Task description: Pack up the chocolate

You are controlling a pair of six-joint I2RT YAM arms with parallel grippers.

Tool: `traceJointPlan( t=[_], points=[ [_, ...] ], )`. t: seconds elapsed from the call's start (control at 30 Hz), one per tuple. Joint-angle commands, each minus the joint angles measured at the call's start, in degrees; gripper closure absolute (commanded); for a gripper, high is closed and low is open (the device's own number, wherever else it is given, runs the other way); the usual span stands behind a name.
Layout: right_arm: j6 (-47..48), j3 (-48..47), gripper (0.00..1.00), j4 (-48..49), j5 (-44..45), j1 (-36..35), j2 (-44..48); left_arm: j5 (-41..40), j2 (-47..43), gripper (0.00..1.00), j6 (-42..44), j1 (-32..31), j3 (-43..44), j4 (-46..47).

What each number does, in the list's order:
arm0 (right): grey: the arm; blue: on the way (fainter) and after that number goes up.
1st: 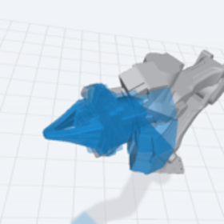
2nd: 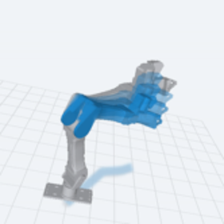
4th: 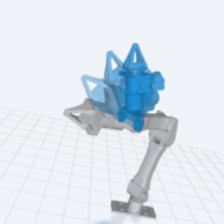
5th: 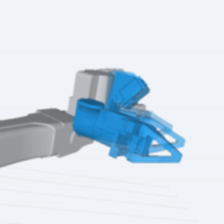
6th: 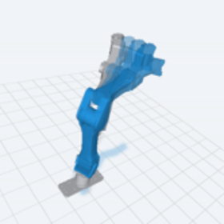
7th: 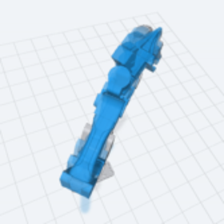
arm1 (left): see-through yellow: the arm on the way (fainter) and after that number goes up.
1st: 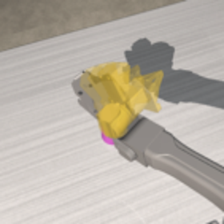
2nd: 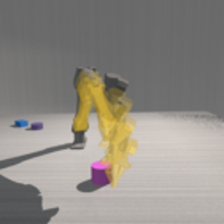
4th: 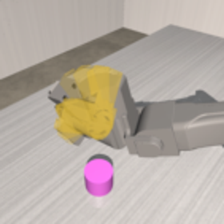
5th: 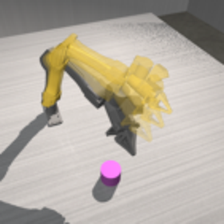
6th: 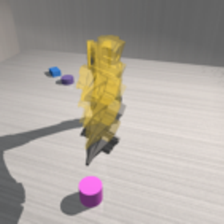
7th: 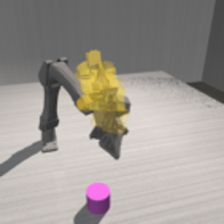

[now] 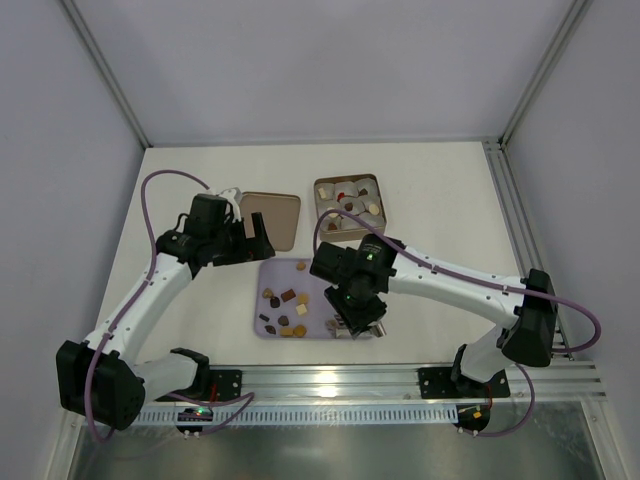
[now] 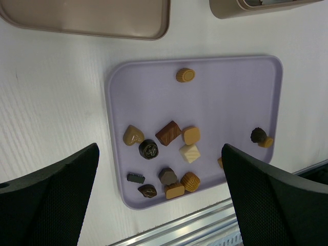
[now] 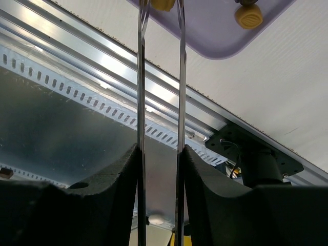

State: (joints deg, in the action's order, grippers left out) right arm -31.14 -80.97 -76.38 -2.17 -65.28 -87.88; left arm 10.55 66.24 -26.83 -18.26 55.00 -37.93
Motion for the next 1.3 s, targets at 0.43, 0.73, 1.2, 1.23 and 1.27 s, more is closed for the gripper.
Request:
traceJointPlan(
  t=[0.43,0.73,1.2,1.23,1.27],
  points=[
    [1.9,-1.3,0.64,-0.6,1.3,1.3,0.2,0.2,-0.1,0.00,-0.2,-0.1,0.2,1.2],
    [2.7,-6.1,0.64,-3.6,1.9,2.1,0.2,0.1,-0.2,0.00,-0.2,-0.1,0.2,1.3],
    [4.2,-9.8,0.65,-4.6,5.2,4.4,-0.3,-0.2,-0.2,0.00,-0.2,-0.1,0.1,1.2],
    [4.5,-10.3,0.65,-4.5,5.5,5.6,-0.5,-0.2,-0.3,0.00,-0.2,-0.1,0.2,1.2],
    [4.9,-11.4,0.65,-4.6,6.1,6.3,-0.5,-0.3,-0.4,0.00,-0.2,-0.1,0.1,1.2]
  ],
)
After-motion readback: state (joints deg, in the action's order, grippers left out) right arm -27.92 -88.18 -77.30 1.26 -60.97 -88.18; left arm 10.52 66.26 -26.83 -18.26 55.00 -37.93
